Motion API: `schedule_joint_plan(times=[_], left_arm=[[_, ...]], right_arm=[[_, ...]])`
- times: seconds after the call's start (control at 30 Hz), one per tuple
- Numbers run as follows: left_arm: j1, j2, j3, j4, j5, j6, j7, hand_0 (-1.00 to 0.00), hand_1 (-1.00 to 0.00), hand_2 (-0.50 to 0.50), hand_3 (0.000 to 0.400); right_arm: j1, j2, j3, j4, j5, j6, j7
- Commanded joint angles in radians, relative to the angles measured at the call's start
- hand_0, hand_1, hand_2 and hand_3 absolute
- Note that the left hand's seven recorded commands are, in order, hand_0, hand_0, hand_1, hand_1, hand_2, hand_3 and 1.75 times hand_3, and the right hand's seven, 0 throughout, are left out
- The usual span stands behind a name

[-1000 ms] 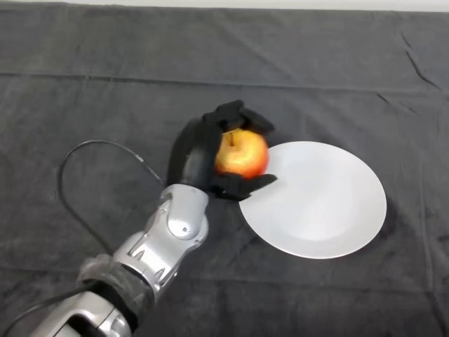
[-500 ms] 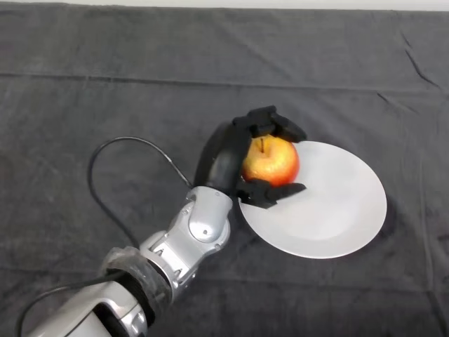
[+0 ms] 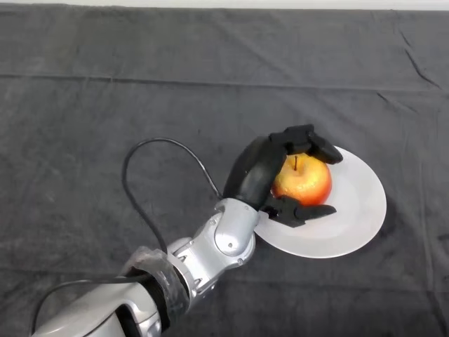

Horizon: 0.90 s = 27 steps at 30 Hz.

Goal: Move the apple to the plate

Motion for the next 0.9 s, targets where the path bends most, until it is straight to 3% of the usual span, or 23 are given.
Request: schedule_joint_plan(times=[0.03,0.13,0.17,0.2,0.23,0.27,0.63,0.9], left_arm=[[-0.072,0.002,-0.036,-0.025,-0.021,0.01,0.01,-1.0,-1.0,0.0,0.4],[-0.079,0.003,-0.062,-0.026,-0.037,0.011,0.006,-1.0,-1.0,0.0,0.4],[-0.082,0.004,-0.07,-0.025,-0.042,0.011,0.005,-0.89,-0.49,-0.2,0.355],[-0.084,0.004,-0.076,-0.024,-0.046,0.011,0.003,-0.62,-0.08,-0.27,0.249],[-0.085,0.005,-0.082,-0.022,-0.05,0.01,0.002,-0.16,0.0,-0.08,0.066],[-0.087,0.005,-0.088,-0.019,-0.054,0.01,0.001,0.0,0.0,0.0,0.0],[-0.112,0.008,-0.11,0.024,-0.084,0.001,-0.006,0.0,0.0,0.0,0.0],[-0.14,0.064,-0.035,0.066,-0.082,-0.07,-0.022,0.0,0.0,0.0,0.0]], right_arm=[[0.005,-0.004,-0.0151,-0.014,0.0138,-0.004,0.0059],[0.005,-0.004,-0.0154,-0.012,0.0139,-0.004,0.0068],[0.005,-0.005,-0.0155,-0.012,0.0139,-0.005,0.0071],[0.005,-0.005,-0.0156,-0.011,0.0139,-0.005,0.0073],[0.004,-0.005,-0.0157,-0.011,0.0139,-0.005,0.0076],[0.004,-0.005,-0.0158,-0.01,0.0139,-0.005,0.0079],[0.003,-0.007,-0.0167,-0.006,0.014,-0.006,0.0105],[0.002,-0.007,-0.0173,-0.004,0.014,-0.006,0.0121]])
